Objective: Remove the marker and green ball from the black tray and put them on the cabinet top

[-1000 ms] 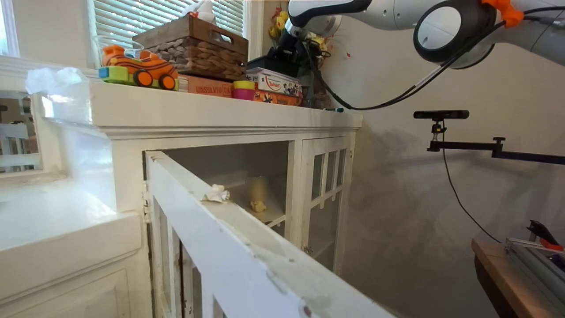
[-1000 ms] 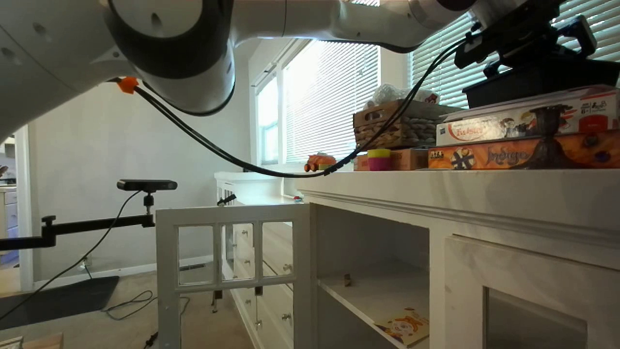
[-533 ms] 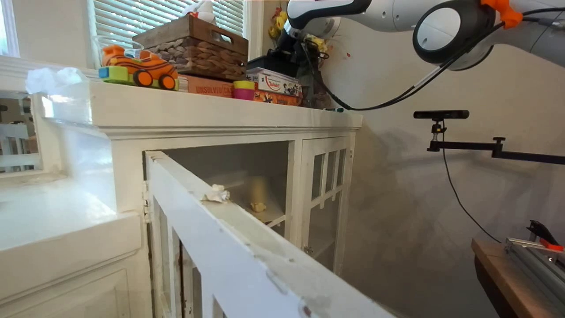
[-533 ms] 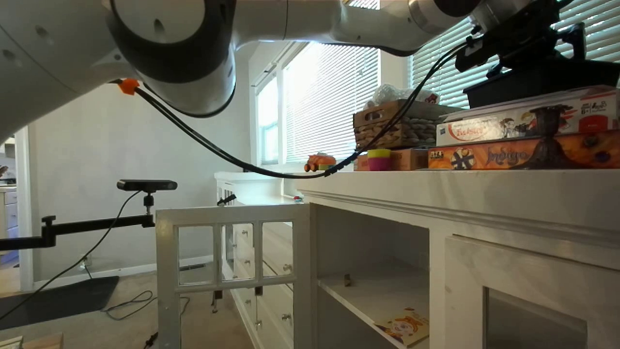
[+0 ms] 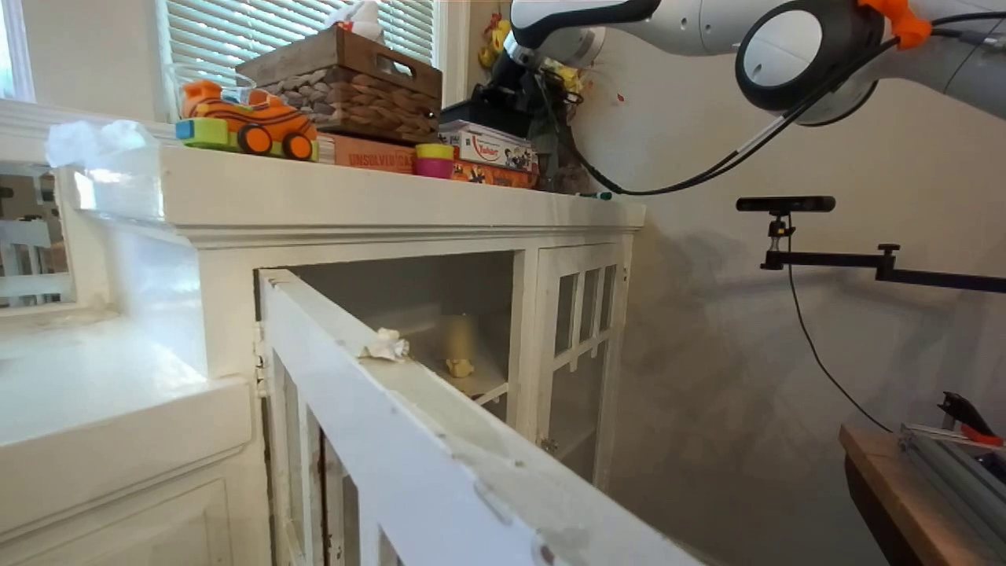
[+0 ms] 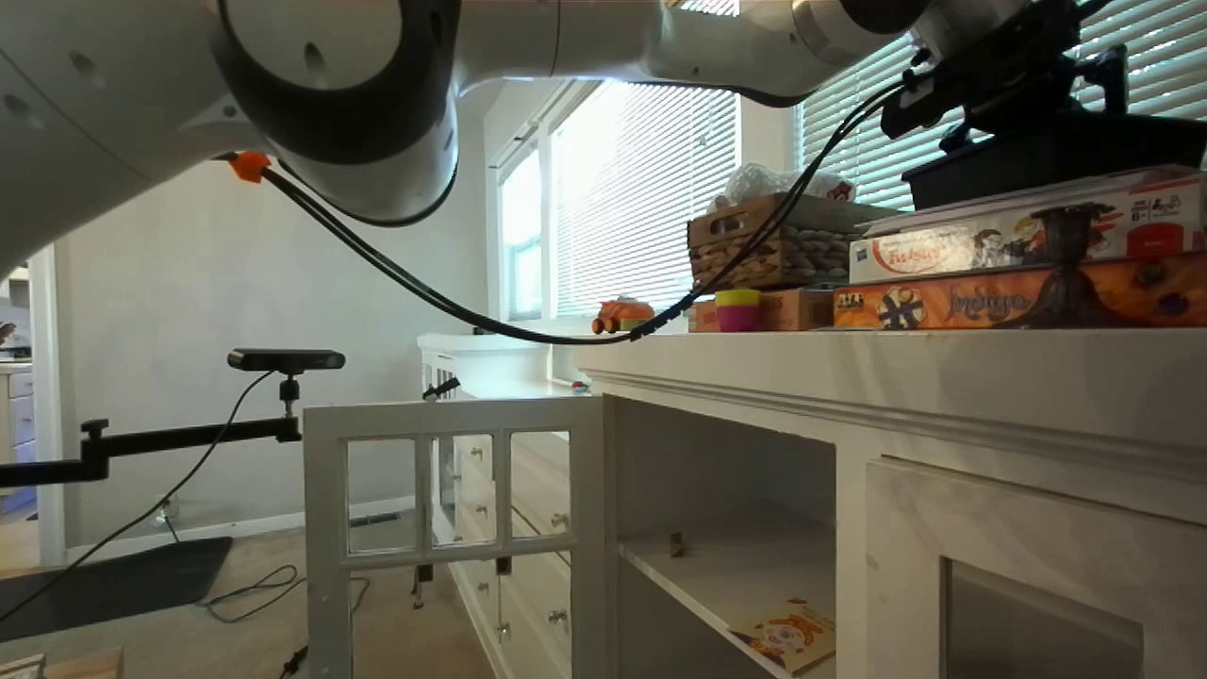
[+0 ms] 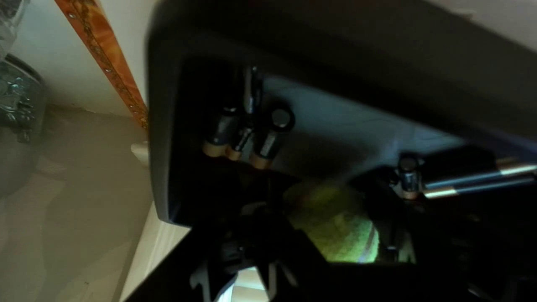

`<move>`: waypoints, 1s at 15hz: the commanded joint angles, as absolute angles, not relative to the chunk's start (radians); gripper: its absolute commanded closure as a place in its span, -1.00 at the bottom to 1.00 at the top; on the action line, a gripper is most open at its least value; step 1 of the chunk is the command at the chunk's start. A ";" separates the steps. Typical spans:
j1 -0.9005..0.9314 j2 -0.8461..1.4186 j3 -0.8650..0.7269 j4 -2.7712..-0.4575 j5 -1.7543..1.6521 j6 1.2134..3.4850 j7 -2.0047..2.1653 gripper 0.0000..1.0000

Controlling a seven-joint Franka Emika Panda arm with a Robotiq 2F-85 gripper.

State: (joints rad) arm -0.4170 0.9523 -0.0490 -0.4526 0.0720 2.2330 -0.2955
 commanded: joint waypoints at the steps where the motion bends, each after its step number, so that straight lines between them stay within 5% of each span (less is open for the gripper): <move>1: -0.422 0.922 -0.017 -0.454 0.077 2.215 -0.326 0.45; 15: -0.445 0.679 0.016 -0.481 0.103 1.785 -0.467 0.45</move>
